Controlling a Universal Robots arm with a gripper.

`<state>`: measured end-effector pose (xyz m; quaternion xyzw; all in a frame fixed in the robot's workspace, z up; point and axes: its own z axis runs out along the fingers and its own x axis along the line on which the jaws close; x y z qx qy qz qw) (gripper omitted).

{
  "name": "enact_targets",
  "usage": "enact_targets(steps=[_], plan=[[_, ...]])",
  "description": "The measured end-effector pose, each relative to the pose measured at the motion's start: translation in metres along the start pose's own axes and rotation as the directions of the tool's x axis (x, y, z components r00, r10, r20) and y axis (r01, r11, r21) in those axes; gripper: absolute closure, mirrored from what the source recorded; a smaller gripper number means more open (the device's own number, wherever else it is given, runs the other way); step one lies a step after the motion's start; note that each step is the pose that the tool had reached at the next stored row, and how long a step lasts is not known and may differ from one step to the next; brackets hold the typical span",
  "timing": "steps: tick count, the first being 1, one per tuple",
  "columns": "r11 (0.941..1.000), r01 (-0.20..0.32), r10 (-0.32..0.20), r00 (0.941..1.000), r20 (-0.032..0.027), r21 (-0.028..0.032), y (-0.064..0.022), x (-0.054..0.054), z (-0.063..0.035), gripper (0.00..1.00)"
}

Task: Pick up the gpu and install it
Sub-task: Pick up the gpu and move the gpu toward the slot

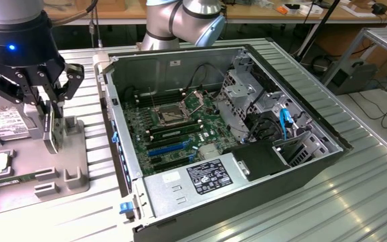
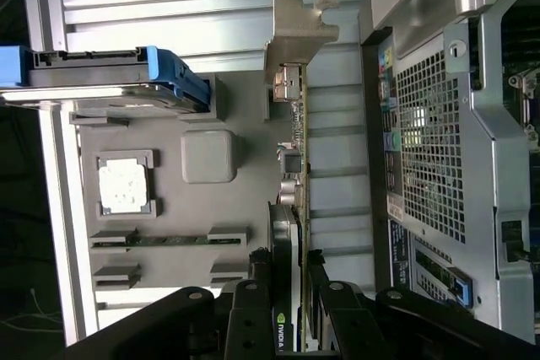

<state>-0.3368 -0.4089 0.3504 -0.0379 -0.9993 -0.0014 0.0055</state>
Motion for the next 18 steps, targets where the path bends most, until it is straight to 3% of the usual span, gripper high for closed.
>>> enact_targets(steps=[4, 18], plan=[[1.0, 0.0, 0.0, 1.0, -0.0009, 0.0, 0.0, 0.0, -0.0108, 0.73], [0.9998, 0.0, 0.0, 1.0, -0.0023, -0.0174, 0.0, 0.0, -0.0146, 0.73]])
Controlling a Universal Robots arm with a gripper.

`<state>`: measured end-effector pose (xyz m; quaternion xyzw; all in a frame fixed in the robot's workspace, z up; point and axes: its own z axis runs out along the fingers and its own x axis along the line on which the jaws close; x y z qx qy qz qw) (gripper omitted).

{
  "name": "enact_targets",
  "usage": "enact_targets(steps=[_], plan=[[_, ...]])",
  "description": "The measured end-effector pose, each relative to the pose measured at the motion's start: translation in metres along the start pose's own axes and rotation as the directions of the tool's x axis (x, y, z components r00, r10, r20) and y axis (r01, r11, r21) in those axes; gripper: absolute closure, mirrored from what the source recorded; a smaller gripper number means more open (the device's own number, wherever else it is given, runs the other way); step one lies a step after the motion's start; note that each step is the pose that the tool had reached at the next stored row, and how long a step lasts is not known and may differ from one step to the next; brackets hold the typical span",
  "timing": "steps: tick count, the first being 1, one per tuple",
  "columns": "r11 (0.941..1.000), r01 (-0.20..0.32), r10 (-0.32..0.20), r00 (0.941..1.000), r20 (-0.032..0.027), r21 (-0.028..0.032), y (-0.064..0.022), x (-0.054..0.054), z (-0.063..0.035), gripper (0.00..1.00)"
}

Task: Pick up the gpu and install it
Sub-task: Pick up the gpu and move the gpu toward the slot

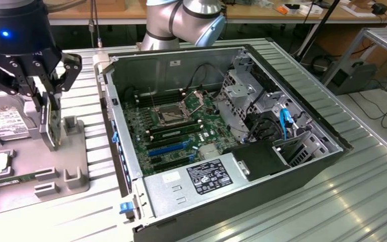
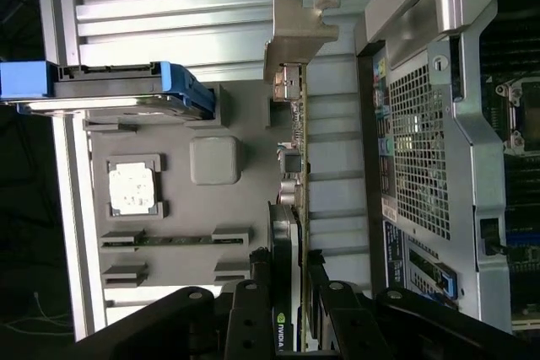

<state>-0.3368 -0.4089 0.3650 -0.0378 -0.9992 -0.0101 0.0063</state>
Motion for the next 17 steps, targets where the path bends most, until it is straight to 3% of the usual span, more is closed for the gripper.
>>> enact_targets(steps=[11, 17], plan=[[0.9999, 0.0, 0.0, 1.0, -0.0014, -0.0167, 0.0001, 0.0001, -0.0028, 0.73], [0.9996, 0.0, 0.0, 1.0, -0.0022, -0.0286, 0.0001, 0.0001, -0.0047, 0.73]])
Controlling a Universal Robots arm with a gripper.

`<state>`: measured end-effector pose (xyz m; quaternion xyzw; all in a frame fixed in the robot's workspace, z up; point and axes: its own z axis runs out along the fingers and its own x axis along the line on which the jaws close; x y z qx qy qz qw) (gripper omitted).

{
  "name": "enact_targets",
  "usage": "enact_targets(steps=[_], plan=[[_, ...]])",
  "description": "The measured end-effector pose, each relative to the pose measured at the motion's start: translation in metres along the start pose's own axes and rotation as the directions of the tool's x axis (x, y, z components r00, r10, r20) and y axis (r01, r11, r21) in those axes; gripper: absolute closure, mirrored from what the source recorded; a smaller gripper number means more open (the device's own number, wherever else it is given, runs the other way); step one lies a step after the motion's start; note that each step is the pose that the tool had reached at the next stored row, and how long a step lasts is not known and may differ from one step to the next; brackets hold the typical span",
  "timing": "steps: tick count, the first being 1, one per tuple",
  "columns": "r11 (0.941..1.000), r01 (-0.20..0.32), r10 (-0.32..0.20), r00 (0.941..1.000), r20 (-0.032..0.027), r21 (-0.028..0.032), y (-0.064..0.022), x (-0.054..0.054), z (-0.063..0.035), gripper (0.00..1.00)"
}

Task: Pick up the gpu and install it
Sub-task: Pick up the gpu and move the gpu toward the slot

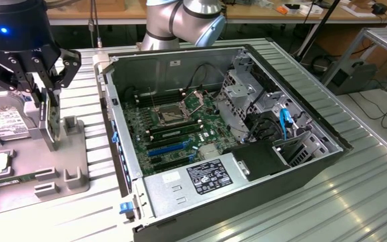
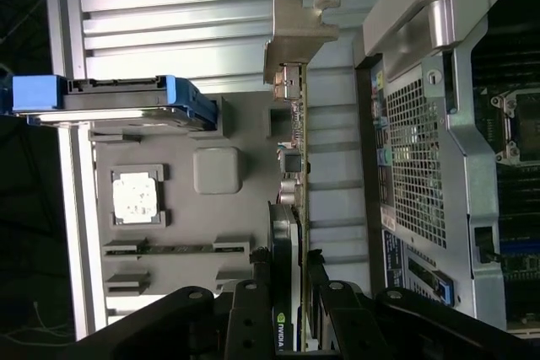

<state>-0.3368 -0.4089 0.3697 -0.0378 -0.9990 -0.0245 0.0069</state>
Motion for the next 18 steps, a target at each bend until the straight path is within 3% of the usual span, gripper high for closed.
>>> enact_targets(steps=[4, 18], plan=[[1.0, 0.0, 0.0, 1.0, -0.0001, -0.0056, 0.0, 0.0, -0.001, 0.73], [1.0, 0.0, 0.0, 1.0, -0.0004, -0.0053, 0.0006, 0.0, -0.0118, 0.73]])
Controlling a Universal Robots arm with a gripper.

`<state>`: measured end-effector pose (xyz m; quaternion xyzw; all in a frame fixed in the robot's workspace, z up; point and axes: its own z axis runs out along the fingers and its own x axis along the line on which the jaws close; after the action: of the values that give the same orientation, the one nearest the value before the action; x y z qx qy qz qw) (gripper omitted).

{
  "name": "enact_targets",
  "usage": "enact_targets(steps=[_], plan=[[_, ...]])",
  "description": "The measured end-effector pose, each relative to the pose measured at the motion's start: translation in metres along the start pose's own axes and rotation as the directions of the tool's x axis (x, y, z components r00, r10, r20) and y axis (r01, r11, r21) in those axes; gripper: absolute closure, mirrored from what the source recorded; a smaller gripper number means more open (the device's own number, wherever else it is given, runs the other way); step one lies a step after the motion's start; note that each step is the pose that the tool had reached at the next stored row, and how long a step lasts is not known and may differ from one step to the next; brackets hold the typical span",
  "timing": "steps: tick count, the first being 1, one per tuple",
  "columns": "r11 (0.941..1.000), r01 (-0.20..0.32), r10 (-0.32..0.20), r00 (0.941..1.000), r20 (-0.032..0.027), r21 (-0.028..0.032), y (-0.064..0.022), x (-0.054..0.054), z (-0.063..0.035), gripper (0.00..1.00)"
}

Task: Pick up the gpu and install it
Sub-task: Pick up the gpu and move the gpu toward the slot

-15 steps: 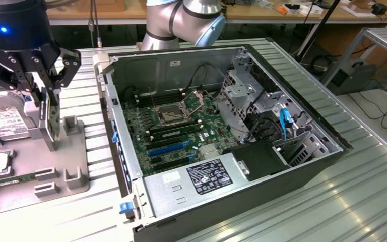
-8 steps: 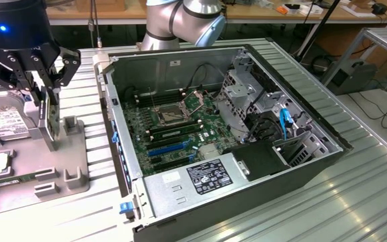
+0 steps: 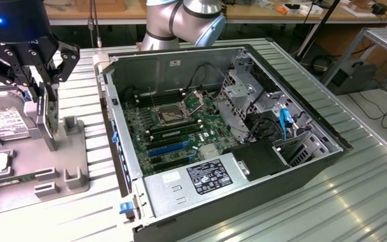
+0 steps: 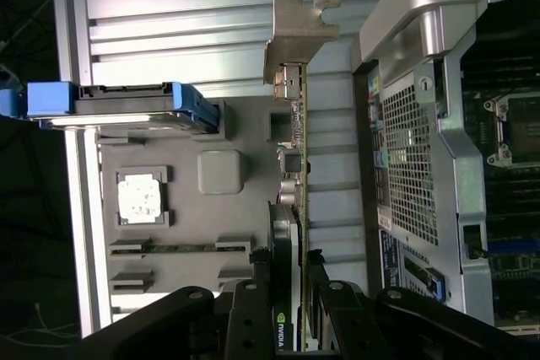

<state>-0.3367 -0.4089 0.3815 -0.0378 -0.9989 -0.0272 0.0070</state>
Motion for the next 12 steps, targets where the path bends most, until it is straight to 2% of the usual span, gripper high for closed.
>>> enact_targets(steps=[12], plan=[[1.0, 0.0, 0.0, 1.0, 0.0, 0.0, 0.001, 0.0, -0.0184, 0.73]])
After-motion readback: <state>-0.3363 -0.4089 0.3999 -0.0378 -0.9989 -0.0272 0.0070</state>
